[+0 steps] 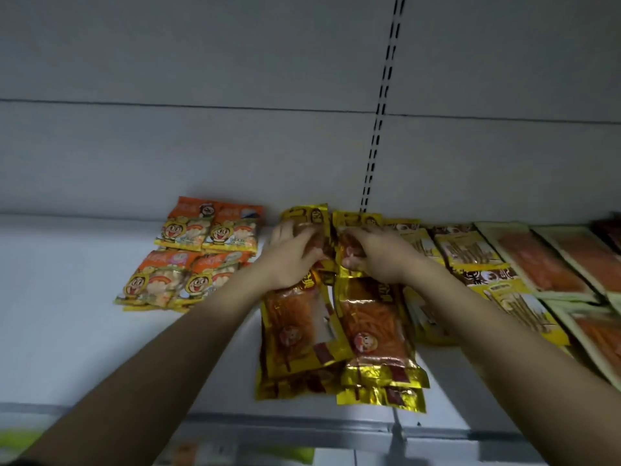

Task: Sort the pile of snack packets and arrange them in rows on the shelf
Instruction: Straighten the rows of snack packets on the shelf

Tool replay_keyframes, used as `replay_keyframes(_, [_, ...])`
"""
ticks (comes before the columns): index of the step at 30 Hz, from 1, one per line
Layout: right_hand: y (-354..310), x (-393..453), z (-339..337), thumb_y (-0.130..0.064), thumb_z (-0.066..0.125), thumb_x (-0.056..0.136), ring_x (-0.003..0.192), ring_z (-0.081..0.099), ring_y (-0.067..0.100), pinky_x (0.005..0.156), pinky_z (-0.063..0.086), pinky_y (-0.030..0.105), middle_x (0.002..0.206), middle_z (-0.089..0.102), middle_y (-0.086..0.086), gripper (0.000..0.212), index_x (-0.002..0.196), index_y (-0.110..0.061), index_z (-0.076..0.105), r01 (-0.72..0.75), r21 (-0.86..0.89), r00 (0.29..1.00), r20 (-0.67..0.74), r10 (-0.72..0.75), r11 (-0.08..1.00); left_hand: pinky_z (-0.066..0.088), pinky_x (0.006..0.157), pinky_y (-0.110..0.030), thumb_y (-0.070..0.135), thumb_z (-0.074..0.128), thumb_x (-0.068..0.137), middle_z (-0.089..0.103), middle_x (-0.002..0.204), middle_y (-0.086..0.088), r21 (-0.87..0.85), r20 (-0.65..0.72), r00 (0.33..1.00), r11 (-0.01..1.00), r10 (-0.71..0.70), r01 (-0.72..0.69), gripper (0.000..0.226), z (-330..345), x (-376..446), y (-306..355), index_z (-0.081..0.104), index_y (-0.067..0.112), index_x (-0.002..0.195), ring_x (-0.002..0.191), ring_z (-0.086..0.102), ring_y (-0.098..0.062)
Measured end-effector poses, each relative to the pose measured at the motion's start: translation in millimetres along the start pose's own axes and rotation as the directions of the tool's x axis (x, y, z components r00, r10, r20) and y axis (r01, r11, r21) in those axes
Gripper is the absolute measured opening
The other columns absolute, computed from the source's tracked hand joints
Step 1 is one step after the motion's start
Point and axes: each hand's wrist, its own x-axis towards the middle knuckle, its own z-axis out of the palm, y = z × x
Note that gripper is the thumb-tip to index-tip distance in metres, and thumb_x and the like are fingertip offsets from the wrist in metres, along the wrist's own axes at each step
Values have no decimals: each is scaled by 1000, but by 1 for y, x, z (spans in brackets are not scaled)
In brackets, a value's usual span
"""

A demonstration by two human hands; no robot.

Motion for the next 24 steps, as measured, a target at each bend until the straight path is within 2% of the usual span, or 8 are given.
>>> replay_keyframes(3, [-3,-15,-8,-48,65,90,144,26,33,114,32,50,158,29,9,77,153,-25,28,59,73,992,-116,-51,996,24,117,-43,40,49,102,31,152,-16,56,-110,994,998,26,-20,48,-13,-20,10,46,20,146,143,22,-32])
replay_keyframes(7, [-16,-60,-21,-37,68,90,140,35,24,111,37,45,152,37,2,74,151,-26,28,208,175,952,-263,-158,962,41,97,-37,39,55,99,54,112,5,-1,-189,974,992,123,-126,22,-37,-72,20,64,25,111,111,50,-15])
replay_keyframes(11, [-25,-108,-14,-45,61,93,133,38,16,106,39,36,144,44,-5,58,145,-29,41,239,148,971,-47,-235,960,38,105,-32,57,56,94,45,136,9,9,185,975,992,122,-126,52,-36,-117,16,50,37,142,126,40,-9])
replay_keyframes(13, [-30,-121,-7,-48,57,95,132,38,17,107,38,38,145,42,-5,60,148,-28,37,216,92,969,100,-225,972,33,111,-29,54,58,94,35,150,8,-7,279,951,990,135,-138,62,-27,-124,11,37,39,151,136,32,-12])
replay_keyframes(15, [-33,-129,-2,-48,52,98,133,37,18,108,37,38,148,41,-5,58,150,-28,35,213,48,959,182,-218,976,26,114,-27,46,60,97,26,158,9,-41,338,928,988,156,-151,62,-22,-127,4,34,39,152,143,25,-13])
replay_keyframes(19, [-34,-135,-2,-51,52,97,138,30,17,112,33,38,154,34,-5,63,152,-27,31,205,58,968,138,-211,977,19,122,-33,45,64,95,19,163,12,-59,347,917,980,199,-190,66,-29,-130,-7,30,46,152,149,16,-12])
replay_keyframes(21, [-35,-141,-5,-58,54,93,147,17,16,118,26,39,162,18,-8,77,156,-29,20,209,56,969,120,-214,976,14,122,-30,55,66,90,11,164,16,-59,340,918,979,203,-195,78,-34,-136,-3,21,50,154,150,9,-9])
replay_keyframes(24, [-37,-155,-3,-65,62,83,151,-12,13,124,11,45,163,-15,-16,104,157,-38,-6,197,26,943,269,-196,980,5,118,-22,57,72,83,-1,164,21,-17,363,903,971,228,-239,98,-29,-147,7,8,47,157,149,-1,-1])
